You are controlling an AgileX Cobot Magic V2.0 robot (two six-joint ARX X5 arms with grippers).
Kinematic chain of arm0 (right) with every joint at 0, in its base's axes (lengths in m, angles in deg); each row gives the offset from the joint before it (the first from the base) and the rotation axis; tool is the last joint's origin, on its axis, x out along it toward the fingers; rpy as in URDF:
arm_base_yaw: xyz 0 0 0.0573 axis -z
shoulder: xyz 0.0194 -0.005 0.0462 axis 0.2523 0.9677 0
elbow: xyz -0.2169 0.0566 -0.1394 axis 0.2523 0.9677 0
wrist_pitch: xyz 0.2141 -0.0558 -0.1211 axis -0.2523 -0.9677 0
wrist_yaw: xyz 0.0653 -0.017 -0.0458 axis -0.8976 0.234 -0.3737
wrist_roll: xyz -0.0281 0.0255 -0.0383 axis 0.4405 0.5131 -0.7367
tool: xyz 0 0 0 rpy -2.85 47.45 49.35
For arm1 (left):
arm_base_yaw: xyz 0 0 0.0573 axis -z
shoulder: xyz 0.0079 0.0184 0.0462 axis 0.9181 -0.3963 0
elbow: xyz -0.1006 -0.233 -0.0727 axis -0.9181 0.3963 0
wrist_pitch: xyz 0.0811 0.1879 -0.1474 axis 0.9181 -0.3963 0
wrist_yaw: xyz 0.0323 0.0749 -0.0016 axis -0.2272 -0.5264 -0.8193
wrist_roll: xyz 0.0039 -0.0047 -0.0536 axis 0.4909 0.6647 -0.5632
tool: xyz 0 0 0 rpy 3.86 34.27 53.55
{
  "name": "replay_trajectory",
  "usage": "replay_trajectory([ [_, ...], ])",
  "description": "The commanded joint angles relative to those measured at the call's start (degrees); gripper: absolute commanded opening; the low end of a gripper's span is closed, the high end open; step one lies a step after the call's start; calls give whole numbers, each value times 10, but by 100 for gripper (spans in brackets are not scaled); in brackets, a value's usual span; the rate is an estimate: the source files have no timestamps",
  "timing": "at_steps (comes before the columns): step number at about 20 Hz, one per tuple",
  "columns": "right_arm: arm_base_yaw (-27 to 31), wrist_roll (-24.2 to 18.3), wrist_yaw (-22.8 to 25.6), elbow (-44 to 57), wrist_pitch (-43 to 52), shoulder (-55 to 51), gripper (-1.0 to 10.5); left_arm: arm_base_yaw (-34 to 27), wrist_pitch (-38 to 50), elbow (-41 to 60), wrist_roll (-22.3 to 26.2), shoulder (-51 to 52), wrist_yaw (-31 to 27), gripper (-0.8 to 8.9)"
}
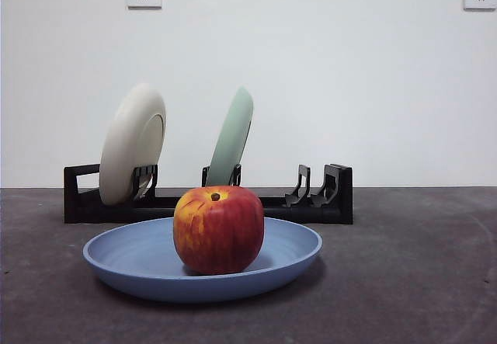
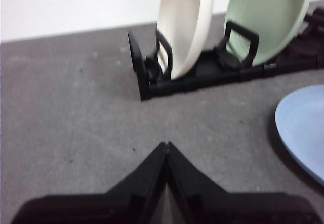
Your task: Take the blue plate from the plate rack,put the plate on the table,take the apple from the table,put the apple in the plate
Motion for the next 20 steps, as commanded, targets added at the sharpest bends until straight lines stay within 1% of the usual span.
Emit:
replay_trajectory([
  [1, 0, -2, 2, 1, -10, 0, 1, -2, 9, 6, -7, 17, 3, -3],
  [3, 0, -2, 2, 1, -10, 0, 1, -2, 12, 6, -7, 40, 3, -3],
  [6, 0, -2, 2, 1, -10, 0, 1, -2, 13, 6, -7, 39, 3, -3],
  [19, 0, -2, 3, 1, -10, 0, 1, -2, 13, 6, -7, 8, 3, -3],
  [20, 2, -14, 19, 1, -5, -2, 1, -2, 13, 6, -7, 6, 3, -3],
])
